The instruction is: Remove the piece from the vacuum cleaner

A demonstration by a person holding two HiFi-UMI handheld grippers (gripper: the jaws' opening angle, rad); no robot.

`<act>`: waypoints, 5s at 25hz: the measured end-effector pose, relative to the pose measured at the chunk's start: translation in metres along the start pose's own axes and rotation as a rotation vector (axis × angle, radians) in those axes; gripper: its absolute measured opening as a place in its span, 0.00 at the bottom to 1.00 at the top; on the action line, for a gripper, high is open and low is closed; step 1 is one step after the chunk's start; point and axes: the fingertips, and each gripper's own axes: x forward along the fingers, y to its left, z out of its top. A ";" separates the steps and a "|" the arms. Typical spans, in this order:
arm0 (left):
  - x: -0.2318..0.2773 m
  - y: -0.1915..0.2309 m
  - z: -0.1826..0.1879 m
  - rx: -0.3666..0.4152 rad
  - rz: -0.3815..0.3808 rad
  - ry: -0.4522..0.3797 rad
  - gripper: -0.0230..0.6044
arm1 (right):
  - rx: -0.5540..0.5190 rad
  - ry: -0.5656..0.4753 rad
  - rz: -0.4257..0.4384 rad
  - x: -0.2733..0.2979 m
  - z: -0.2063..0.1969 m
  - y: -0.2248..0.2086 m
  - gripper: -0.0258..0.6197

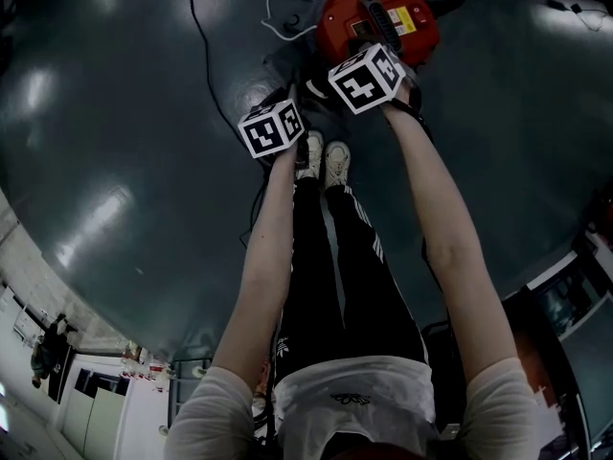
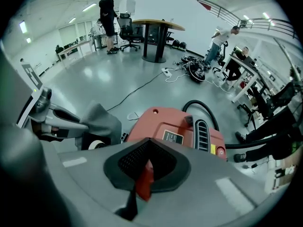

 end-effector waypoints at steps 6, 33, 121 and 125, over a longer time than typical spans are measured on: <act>-0.001 0.001 -0.004 -0.030 -0.012 -0.008 0.06 | -0.017 0.008 -0.008 0.001 -0.002 0.001 0.06; -0.027 0.004 -0.015 0.095 -0.028 -0.030 0.06 | -0.002 0.022 0.000 -0.001 -0.001 0.003 0.06; -0.492 -0.254 0.278 0.517 -0.113 -0.883 0.08 | 0.268 -0.985 -0.004 -0.531 0.166 -0.012 0.07; -0.494 -0.260 0.284 0.519 -0.118 -0.889 0.08 | 0.264 -0.983 -0.008 -0.533 0.169 -0.015 0.07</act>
